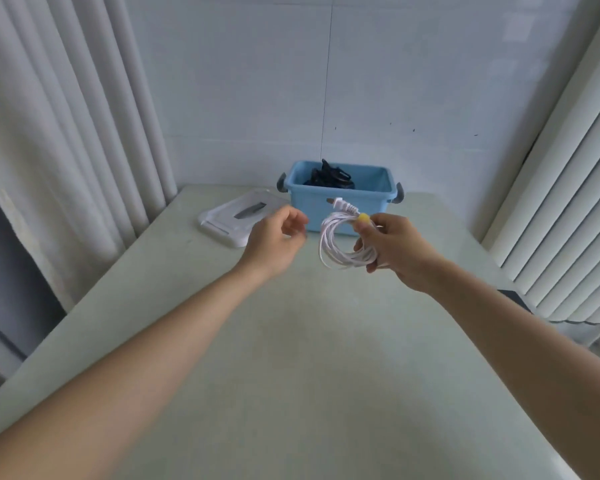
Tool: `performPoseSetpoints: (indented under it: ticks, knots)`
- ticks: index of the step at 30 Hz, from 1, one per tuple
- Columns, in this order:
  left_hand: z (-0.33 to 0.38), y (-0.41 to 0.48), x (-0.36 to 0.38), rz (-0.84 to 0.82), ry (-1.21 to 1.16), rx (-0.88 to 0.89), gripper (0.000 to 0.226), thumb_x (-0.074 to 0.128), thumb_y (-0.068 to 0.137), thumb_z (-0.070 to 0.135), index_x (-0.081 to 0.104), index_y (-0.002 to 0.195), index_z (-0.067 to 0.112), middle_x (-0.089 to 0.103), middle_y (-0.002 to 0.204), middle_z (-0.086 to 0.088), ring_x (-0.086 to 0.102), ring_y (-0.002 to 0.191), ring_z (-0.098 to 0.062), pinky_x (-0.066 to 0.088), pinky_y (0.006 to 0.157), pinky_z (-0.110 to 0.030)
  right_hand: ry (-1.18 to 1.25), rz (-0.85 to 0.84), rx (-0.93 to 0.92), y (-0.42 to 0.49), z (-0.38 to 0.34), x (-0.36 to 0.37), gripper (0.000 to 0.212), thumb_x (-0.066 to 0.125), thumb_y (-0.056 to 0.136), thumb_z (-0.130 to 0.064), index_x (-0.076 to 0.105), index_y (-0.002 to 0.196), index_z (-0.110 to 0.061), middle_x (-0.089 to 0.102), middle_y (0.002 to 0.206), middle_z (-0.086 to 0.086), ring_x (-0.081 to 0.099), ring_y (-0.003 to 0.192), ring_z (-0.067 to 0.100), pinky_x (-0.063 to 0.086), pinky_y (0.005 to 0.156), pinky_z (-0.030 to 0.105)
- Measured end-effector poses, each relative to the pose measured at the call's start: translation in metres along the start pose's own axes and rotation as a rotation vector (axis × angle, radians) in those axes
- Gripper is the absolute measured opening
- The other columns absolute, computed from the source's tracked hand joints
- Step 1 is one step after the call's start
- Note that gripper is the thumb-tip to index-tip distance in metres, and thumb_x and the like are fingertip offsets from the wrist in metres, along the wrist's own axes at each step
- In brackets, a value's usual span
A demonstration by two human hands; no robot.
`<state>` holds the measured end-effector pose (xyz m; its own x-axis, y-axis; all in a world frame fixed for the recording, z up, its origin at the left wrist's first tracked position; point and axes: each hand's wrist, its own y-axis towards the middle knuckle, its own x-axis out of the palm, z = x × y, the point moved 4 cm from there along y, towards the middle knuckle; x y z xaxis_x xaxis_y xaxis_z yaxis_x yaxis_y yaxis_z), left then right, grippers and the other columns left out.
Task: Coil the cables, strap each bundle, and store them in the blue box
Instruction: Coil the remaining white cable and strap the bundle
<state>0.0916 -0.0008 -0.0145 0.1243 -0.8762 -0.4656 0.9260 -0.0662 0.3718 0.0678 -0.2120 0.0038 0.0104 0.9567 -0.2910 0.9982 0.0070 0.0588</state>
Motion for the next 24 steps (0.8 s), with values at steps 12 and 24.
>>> performPoseSetpoints:
  ticks: [12, 24]
  knots:
    - [-0.017, 0.143, 0.034, -0.312, 0.844, 0.187, 0.042, 0.048, 0.103, 0.037, 0.047, 0.144, 0.027, 0.055, 0.137, -0.004, 0.048, 0.13, -0.027, 0.029, 0.105, -0.04, 0.276, 0.327, 0.134, 0.144, -0.065, -0.074, 0.023, 0.07, 0.093, -0.018, 0.058, 0.085, 0.001, 0.054, 0.079, 0.013, 0.06, 0.063, 0.021, 0.059, 0.056, 0.034]
    - [-0.005, 0.139, 0.009, -0.217, 0.547, 0.458, 0.04, 0.074, 0.083, 0.036, 0.06, 0.119, 0.025, 0.048, 0.122, 0.007, 0.048, 0.113, -0.014, 0.047, 0.096, -0.039, -0.083, 0.215, 0.145, 0.189, -0.02, -0.045, 0.01, 0.061, 0.096, -0.014, 0.067, 0.097, -0.006, 0.064, 0.077, 0.003, 0.066, 0.06, 0.019, 0.062, 0.057, 0.034]
